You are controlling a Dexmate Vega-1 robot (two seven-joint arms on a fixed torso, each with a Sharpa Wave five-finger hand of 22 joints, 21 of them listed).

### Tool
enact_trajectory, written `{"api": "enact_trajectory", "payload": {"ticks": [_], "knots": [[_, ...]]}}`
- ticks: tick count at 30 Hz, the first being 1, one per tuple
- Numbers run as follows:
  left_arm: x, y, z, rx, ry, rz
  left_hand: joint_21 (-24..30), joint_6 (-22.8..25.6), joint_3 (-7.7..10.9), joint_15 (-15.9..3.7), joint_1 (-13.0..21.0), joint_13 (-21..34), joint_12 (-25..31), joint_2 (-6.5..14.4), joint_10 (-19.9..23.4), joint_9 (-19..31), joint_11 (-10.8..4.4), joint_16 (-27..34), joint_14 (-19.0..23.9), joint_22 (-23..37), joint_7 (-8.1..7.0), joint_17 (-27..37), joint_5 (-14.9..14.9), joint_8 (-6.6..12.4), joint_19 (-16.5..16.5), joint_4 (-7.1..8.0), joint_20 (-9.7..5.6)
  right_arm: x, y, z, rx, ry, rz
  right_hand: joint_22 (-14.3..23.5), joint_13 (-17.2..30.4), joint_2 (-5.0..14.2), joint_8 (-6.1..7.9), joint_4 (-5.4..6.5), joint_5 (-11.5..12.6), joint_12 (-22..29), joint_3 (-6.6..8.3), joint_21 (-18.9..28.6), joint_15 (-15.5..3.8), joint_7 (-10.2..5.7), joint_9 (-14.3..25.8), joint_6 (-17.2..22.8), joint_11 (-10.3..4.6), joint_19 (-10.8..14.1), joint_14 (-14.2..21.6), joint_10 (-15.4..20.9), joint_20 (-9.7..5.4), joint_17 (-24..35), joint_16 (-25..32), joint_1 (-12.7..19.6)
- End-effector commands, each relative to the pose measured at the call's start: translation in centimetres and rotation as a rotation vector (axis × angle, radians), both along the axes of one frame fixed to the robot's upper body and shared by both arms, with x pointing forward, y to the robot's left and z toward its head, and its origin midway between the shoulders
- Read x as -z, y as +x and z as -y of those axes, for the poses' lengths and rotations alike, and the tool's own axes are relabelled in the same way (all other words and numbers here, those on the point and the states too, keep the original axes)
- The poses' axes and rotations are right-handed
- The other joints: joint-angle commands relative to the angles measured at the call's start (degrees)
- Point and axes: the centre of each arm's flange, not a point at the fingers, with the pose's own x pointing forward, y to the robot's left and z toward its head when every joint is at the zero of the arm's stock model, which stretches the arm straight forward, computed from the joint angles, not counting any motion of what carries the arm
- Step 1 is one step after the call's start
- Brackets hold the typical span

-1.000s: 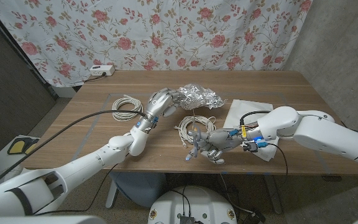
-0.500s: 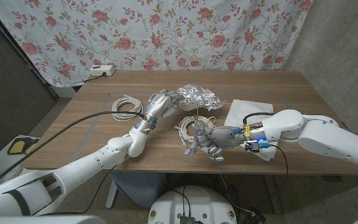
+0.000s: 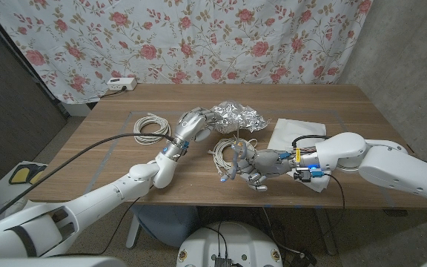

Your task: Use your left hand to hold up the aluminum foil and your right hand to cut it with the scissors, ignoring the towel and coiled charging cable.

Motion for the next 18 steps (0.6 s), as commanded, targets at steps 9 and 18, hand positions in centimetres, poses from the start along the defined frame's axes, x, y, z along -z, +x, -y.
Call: {"api": "enact_trajectory", "payload": {"ticks": [9, 18], "knots": [[0.7, -1.4, 0.0, 0.041, 0.017, 0.016, 0.78, 0.07, 0.38, -0.06, -0.55, 0.21, -0.25, -0.02, 0.15, -0.03, -0.26, -0.46, 0.16, 0.10, -0.37, 0.04, 0.38, 0.55, -0.48, 0.16, -0.40, 0.2, -0.1, -0.4, -0.013, -0.019, -0.004, 0.51, 0.14, 0.45, 0.15, -0.35, 0.55, 0.21, 0.37, -0.03, -0.57, 4.85, -0.05, 3.95, -0.58, 0.08, 0.26, 0.20, -1.28, 0.07, 0.02, 1.54], [1.2, -2.0, -0.3, 0.057, 0.017, 0.033, 1.09, 0.03, 0.47, -0.07, -0.69, 0.22, -0.43, -0.02, 0.17, -0.08, -0.28, -0.86, 0.01, 0.01, -0.38, -0.07, 0.44, 0.63, -0.77, 0.20, -0.47, 0.3, 0.0, -0.7, -0.015, -0.021, -0.014, -0.07, 0.14, 0.99, 0.11, -0.36, 0.61, 0.19, 0.49, -0.47, -0.57, 4.81, -0.05, 3.97, -0.58, 0.31, 0.38, 0.25, -1.24, 0.07, 0.00, 2.24]]}}
